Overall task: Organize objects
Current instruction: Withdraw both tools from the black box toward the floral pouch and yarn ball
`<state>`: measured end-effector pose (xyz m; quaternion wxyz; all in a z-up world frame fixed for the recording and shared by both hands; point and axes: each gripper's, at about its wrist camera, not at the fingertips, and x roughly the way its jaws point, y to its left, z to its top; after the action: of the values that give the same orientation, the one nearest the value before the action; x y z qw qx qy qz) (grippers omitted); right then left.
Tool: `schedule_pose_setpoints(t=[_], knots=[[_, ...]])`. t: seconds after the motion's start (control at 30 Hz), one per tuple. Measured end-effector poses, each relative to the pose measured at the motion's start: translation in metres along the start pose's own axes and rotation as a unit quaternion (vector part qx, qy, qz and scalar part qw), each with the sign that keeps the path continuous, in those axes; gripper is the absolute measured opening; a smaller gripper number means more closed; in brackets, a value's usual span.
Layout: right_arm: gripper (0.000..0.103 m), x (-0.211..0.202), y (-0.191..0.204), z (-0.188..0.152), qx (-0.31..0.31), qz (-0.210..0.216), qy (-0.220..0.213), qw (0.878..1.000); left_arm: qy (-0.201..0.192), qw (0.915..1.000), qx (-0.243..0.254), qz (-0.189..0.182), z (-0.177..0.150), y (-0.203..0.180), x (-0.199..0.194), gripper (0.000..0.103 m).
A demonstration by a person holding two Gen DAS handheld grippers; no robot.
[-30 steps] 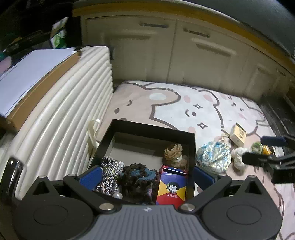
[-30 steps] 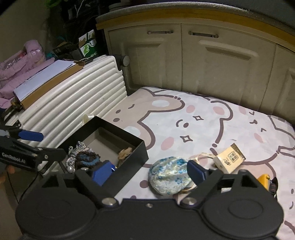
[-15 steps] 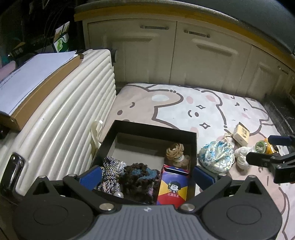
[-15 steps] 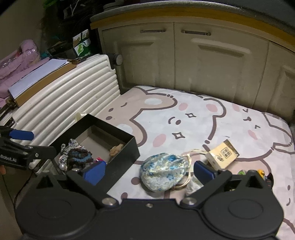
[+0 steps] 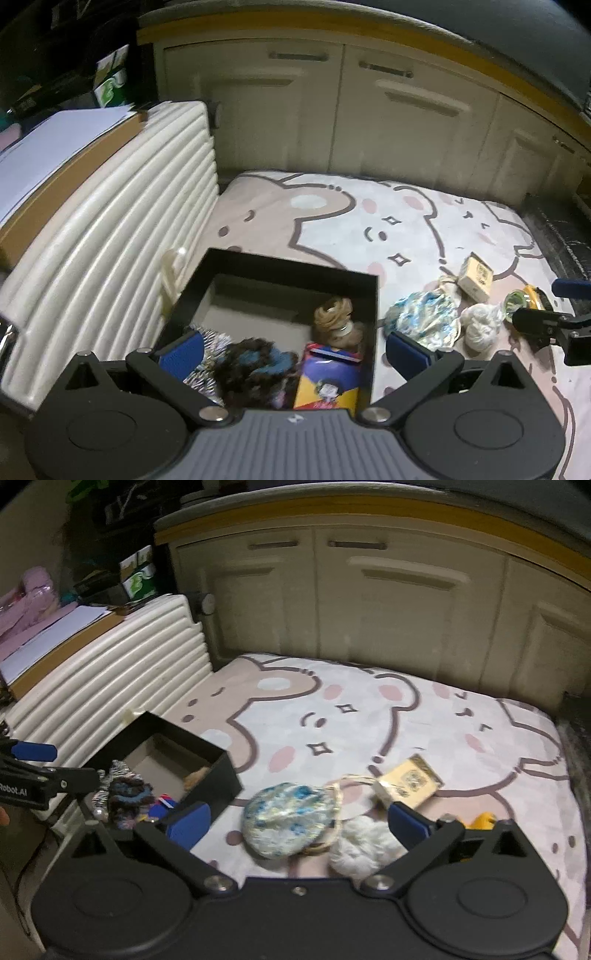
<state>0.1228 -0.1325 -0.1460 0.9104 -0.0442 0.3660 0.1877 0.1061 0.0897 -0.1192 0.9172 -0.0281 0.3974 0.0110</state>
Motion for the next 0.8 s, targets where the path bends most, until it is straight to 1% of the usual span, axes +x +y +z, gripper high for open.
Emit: schedule_pose_setpoints(t=[0.17, 0.27, 0.43, 0.8], knots=[[0.103, -0.006, -0.027, -0.008, 0.025, -0.027, -0.002, 0.999, -0.008, 0.9998, 0.013, -0.016, 0.004, -0.017, 0.009, 0.103], [0.103, -0.009, -0.044, -0.013, 0.045, -0.043, -0.005, 0.998, -0.013, 0.9995, 0.023, -0.018, 0.005, -0.028, 0.014, 0.103], [0.103, -0.015, -0.064, -0.021, 0.062, -0.063, -0.007, 0.996, -0.020, 0.9987, 0.036, -0.031, 0.007, -0.044, 0.022, 0.103], [0.103, -0.013, -0.088, -0.039, 0.091, -0.081, -0.007, 0.992, -0.030, 0.9951, 0.073, -0.060, 0.005, -0.079, 0.040, 0.103]])
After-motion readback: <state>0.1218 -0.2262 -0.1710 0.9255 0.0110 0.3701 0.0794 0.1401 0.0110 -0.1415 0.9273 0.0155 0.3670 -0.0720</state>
